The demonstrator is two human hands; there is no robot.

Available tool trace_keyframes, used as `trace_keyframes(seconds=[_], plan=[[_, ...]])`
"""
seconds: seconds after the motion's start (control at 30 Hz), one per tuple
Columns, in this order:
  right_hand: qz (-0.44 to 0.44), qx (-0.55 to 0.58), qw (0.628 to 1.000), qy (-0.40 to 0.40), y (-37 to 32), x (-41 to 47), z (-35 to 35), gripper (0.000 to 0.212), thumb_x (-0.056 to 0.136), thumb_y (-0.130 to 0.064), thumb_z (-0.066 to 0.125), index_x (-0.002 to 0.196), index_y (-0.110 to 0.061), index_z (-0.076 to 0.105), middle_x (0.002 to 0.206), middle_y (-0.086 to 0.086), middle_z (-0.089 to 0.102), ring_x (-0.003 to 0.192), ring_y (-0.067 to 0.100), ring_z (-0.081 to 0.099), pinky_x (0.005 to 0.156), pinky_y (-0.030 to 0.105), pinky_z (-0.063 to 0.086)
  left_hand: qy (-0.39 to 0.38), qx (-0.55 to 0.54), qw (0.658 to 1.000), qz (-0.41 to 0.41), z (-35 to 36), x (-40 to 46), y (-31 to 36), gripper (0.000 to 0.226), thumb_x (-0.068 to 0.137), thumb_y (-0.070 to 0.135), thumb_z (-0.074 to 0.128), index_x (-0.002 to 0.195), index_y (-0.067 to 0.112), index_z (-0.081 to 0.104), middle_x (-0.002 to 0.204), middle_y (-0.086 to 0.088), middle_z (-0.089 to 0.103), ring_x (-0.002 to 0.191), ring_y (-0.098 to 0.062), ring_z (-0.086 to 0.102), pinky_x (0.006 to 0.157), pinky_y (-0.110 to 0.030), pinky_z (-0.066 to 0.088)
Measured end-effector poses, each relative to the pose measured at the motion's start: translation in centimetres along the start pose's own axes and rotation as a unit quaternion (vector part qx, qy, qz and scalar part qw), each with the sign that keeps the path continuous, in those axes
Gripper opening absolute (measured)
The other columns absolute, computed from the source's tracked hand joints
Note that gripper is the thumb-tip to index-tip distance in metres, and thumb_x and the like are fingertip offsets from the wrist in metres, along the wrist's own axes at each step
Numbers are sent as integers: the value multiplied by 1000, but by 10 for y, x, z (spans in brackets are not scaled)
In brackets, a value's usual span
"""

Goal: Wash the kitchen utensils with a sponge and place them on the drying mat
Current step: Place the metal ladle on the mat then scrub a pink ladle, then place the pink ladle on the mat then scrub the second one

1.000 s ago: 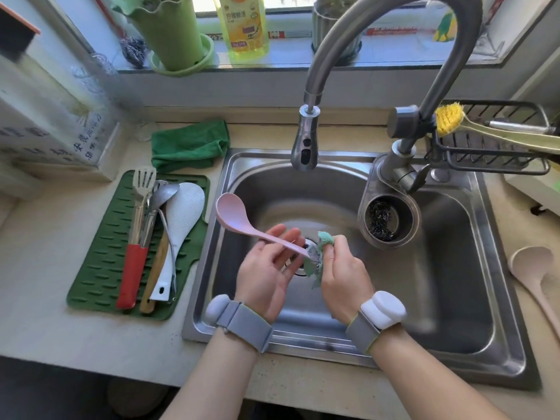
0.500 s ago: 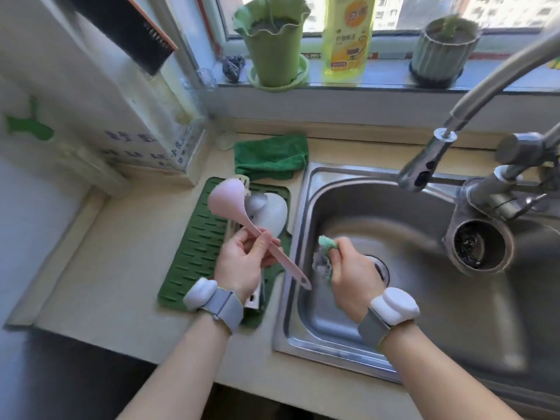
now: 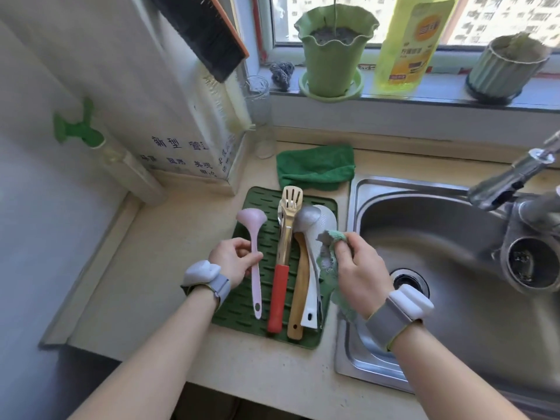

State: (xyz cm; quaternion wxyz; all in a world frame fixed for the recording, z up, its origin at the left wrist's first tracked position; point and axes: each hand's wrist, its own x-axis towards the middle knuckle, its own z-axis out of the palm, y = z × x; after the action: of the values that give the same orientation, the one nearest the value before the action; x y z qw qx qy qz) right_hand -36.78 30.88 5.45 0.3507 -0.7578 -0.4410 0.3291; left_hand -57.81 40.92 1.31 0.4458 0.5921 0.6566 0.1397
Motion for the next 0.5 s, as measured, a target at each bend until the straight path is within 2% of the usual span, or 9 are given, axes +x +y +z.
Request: trace_keyframes(seconds=[0.1,0.17,0.23,0.3,0.37,0.5], plan=[[6,-2,1000,4,-2,-3,4,19,99,-29,39,88,-34,54,77,-12,60,75,4,54,56,10,32,11,19,1000,4,9,7,-8,22,80,26,78,97,15,70,80,-1,73,69,-20,69,68,-35,59],[11,-2,1000,9,-2,-3,3,22,99,-28,39,82,-34,52,73,-12,58,72,5,53,53,11,32,25,46,999,12,13,10,-12,22,80,29,77,96,17,69,81,3,71,71,-13,66,63,-27,54],[17,7,1000,14,-1,-3,2,24,99,-28,39,79,-30,52,69,-8,57,68,10,52,53,16,32,42,74,996,17,15,9,-14,21,82,31,75,97,20,65,82,6,67,71,-7,60,56,-18,42],[23,17,999,18,2,-2,0,23,99,-29,39,82,-25,55,68,-6,57,68,13,53,54,21,35,69,90,993,25,16,7,-17,23,82,31,74,99,21,63,83,6,64,71,-8,57,57,-19,38],[33,30,999,24,7,-4,-3,25,98,-30,40,81,-20,55,66,-3,56,66,14,52,52,20,35,99,107,989,39,18,2,-20,25,82,32,73,101,20,61,88,4,62,73,-14,57,61,-24,39],[59,63,995,54,18,-15,-20,38,97,-35,43,69,-8,43,57,-3,41,58,12,40,51,21,30,112,98,981,125,39,-24,-2,13,88,29,65,91,19,58,81,1,57,76,-18,55,65,-29,42]])
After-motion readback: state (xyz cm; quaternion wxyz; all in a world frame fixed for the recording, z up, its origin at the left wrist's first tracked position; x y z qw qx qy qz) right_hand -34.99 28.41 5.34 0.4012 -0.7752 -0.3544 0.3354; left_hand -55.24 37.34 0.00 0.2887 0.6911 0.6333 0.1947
